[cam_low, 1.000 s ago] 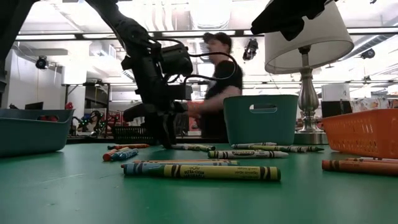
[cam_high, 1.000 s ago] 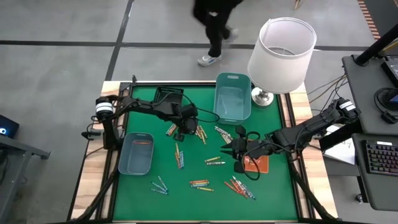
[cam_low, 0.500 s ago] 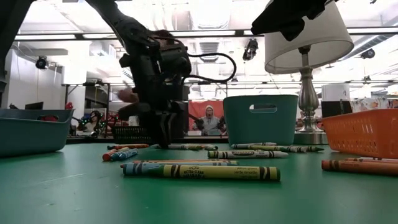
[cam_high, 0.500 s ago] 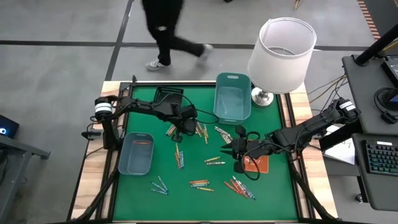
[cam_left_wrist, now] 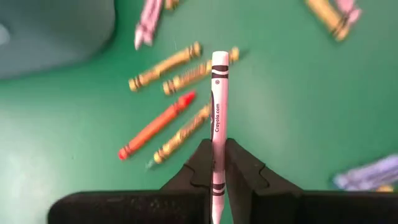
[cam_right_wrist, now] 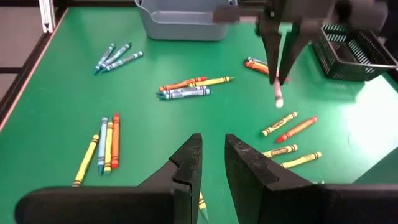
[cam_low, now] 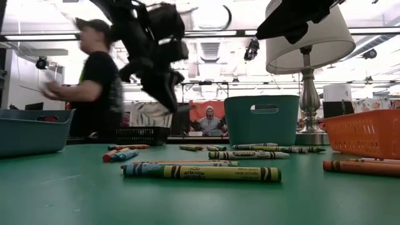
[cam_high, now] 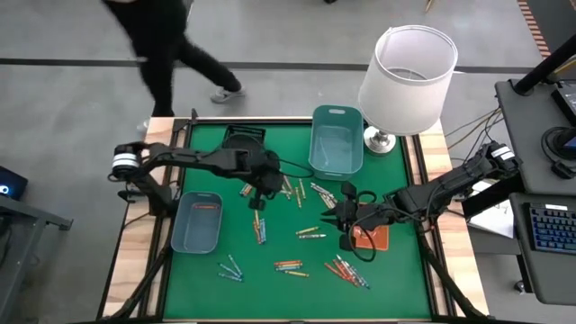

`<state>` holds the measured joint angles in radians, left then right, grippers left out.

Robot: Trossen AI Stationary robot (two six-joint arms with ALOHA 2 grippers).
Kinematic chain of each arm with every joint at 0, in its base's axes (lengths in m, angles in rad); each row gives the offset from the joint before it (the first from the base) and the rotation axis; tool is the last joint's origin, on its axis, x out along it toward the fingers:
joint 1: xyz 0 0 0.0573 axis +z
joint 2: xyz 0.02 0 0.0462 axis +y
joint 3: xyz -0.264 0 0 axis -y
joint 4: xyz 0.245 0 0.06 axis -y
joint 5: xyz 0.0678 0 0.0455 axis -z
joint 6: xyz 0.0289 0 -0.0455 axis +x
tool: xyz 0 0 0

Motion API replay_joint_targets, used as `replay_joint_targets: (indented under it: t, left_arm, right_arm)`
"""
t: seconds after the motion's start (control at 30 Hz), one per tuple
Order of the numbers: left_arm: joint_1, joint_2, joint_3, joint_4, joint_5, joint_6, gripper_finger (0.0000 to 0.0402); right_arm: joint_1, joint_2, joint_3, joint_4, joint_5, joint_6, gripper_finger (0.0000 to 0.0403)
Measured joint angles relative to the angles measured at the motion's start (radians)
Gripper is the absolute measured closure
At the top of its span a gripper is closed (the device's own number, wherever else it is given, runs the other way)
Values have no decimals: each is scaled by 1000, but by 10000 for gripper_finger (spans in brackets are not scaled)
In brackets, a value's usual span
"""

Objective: Sort crayons
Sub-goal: Put the white crayon into the green bin

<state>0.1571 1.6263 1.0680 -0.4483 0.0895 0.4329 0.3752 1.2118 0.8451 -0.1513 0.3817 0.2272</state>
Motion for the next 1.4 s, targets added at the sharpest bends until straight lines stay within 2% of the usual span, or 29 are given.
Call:
replay_joint_targets:
  t: [0.23, 0.4, 0.63, 0.8, 1.0, 1.17, 1.33, 1.4]
  left_arm:
    - [-85, -95, -34, 150, 1, -121, 401]
    - [-158, -160, -117, 359, -5, -217, 401]
    - [-258, -206, -226, 668, -146, -302, 402]
    - [-301, -199, -269, 866, -199, -322, 402]
    - [-328, -158, -308, 1120, -268, -350, 402]
    - [-331, -103, -303, 1245, -278, -349, 402]
    - [-331, -65, -283, 1259, -286, -345, 402]
    - [-331, -57, -282, 1261, -287, -344, 401]
  right_arm:
    - [10, 0, -52, 79, 3, -8, 344]
    - [18, 0, -101, 220, 4, -53, 344]
    - [17, 0, -192, 546, 4, -196, 344]
    - [17, 0, -231, 731, 4, -299, 344]
    - [17, 1, -223, 781, 4, -343, 344]
    - [17, 1, -207, 801, 4, -342, 342]
    - [17, 1, -181, 799, 8, -333, 303]
    - [17, 1, -170, 795, 51, -339, 279]
